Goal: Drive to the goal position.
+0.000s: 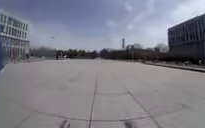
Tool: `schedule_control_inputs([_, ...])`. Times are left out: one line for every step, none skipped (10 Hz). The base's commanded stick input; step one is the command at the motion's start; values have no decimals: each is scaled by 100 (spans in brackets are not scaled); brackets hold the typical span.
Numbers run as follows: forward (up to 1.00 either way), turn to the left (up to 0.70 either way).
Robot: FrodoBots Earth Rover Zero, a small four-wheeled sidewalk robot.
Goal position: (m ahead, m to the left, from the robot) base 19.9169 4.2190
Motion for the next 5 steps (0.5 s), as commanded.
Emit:
schedule_control_inputs([85, 0])
schedule_control_inputs([85, 0])
schedule_control_inputs([85, 0])
schedule_control_inputs([85, 0])
schedule_control_inputs([85, 0])
